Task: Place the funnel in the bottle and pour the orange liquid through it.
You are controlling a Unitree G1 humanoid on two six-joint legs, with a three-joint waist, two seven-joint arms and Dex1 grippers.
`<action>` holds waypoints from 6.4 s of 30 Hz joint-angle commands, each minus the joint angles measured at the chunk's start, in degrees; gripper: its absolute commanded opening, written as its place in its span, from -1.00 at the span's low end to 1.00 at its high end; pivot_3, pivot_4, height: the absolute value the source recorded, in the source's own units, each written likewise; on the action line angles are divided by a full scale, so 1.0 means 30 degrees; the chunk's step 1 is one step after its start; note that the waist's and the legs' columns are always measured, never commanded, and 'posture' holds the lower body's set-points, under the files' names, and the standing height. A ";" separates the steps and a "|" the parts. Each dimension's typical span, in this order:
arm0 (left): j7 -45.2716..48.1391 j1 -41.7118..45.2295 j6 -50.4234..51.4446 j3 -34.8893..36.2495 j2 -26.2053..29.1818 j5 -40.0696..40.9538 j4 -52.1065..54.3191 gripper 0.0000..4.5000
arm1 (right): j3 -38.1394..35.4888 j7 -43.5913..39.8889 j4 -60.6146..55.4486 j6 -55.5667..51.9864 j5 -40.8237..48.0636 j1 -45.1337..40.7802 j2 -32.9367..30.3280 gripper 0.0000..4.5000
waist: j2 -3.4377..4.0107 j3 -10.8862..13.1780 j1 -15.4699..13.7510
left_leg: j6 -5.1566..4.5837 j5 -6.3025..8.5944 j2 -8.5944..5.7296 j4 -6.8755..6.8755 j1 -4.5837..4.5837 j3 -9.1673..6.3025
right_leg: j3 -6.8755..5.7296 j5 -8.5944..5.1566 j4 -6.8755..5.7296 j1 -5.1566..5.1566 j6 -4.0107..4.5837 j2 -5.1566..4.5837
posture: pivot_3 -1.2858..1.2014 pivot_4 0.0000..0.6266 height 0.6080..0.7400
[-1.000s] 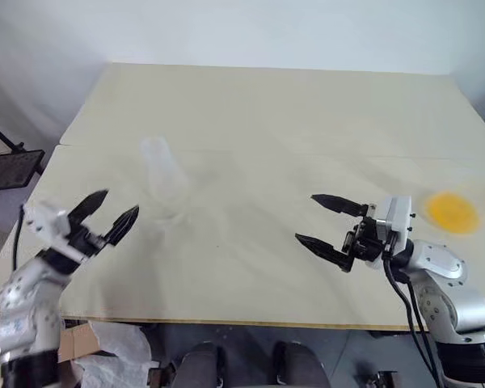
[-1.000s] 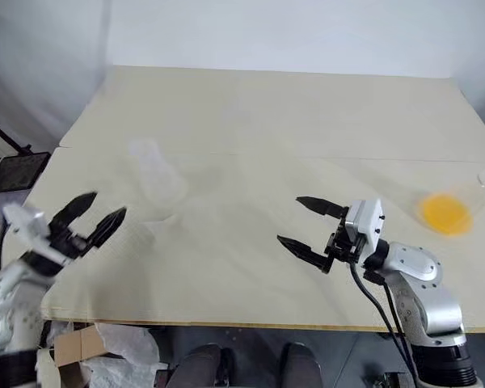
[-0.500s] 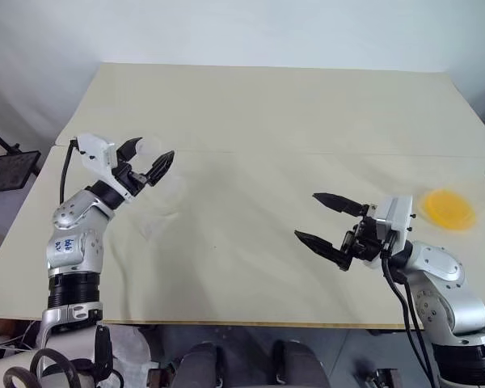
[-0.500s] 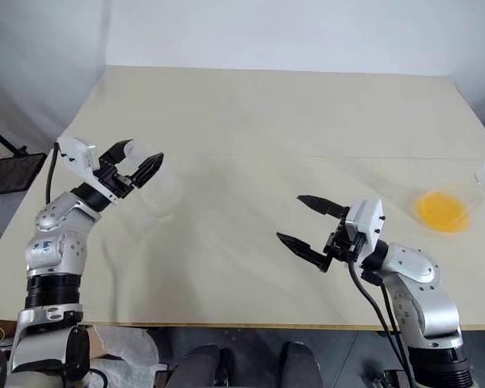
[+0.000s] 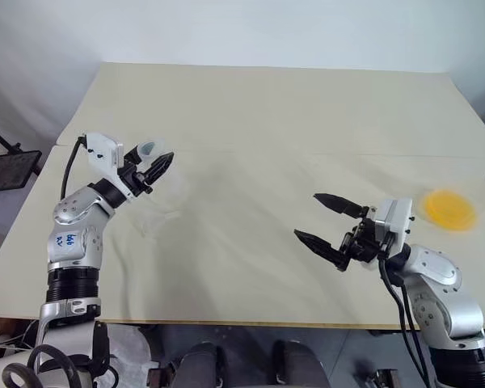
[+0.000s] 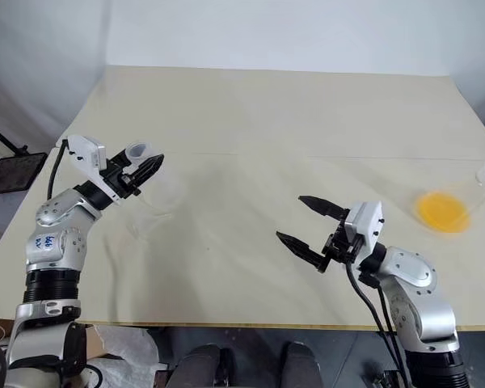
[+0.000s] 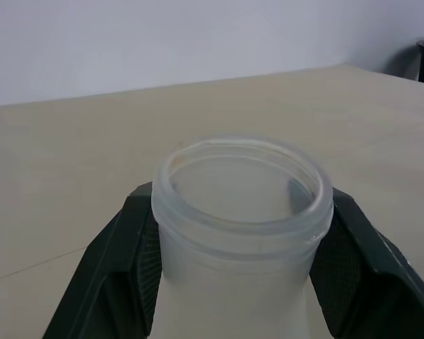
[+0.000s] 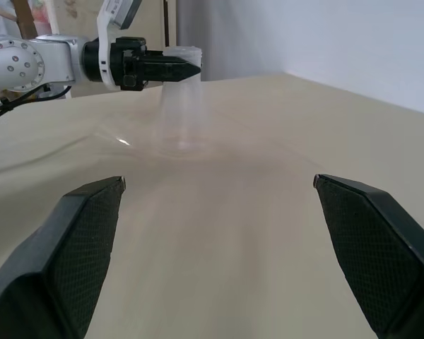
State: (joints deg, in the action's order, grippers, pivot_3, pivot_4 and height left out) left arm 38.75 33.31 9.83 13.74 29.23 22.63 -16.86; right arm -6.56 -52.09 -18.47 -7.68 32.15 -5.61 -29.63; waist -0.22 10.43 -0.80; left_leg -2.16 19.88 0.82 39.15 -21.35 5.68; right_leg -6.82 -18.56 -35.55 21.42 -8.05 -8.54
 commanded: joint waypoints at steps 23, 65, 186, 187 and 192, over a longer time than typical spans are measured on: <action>0.6460 0.8732 -0.6569 -0.7652 -0.9155 -0.3542 -0.9070 0.07 | -0.7369 0.3716 -0.6258 0.1584 0.0051 1.0644 0.1267 1.00 | -0.0026 -0.0002 -0.0465 | -0.0038 -0.0034 -0.0080 0.0022 -0.0079 0.0093 | 0.0043 0.0036 0.0190 0.0001 -0.0066 0.0054 | 0.03 -0.52 1.00; 0.6225 -1.1286 -0.1891 0.6600 0.2713 0.2045 0.4037 0.99 | 0.0302 -0.2620 -0.2876 -0.1134 0.1283 0.0111 -0.3158 1.00 | -0.0046 0.0001 0.0223 | -0.0052 -0.0019 -0.0002 0.0034 -0.0024 -0.0085 | -0.0006 0.0036 0.0017 -0.0031 -0.0063 -0.0049 | 0.03 -0.52 1.00; 1.2267 0.5970 -0.1969 -0.1805 0.0367 -0.1057 -0.6386 0.97 | -0.4027 0.4952 -0.5991 0.3453 -0.1683 0.7901 0.0620 1.00 | -0.0058 -0.0017 0.0238 | -0.0007 -0.0012 0.0008 0.0037 -0.0005 0.0102 | 0.0113 0.0019 -0.0051 0.0074 -0.0006 0.0038 | 0.03 -0.52 1.00; 1.2240 0.4994 -0.2101 -0.1590 0.0727 -0.0950 -0.5566 0.97 | -0.4100 0.4640 -0.5759 0.3369 -0.1473 0.7718 0.0277 1.00 | -0.0059 -0.0017 0.0191 | -0.0011 -0.0012 0.0008 0.0040 -0.0005 0.0082 | 0.0106 0.0020 -0.0057 0.0069 -0.0006 0.0034 | 0.03 -0.52 1.00; 1.1245 0.0115 -0.2385 -0.0245 0.1780 -0.0439 -0.1268 0.97 | -0.4126 0.2966 -0.4709 0.2460 -0.0266 0.6965 -0.1285 1.00 | -0.0058 -0.0017 0.0092 | -0.0029 -0.0002 0.0002 0.0052 0.0000 0.0058 | 0.0092 0.0020 -0.0069 0.0042 -0.0008 0.0007 | 0.03 -0.52 1.00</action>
State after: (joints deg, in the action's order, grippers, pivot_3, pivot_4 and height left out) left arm 74.97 41.49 4.12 9.51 32.74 18.91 -31.10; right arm -18.07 -39.33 -33.85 1.67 27.55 16.52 -30.69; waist -0.40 10.38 -0.53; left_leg -2.25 19.87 0.80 39.32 -21.35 5.80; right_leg -6.56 -18.50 -35.79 21.54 -8.08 -8.52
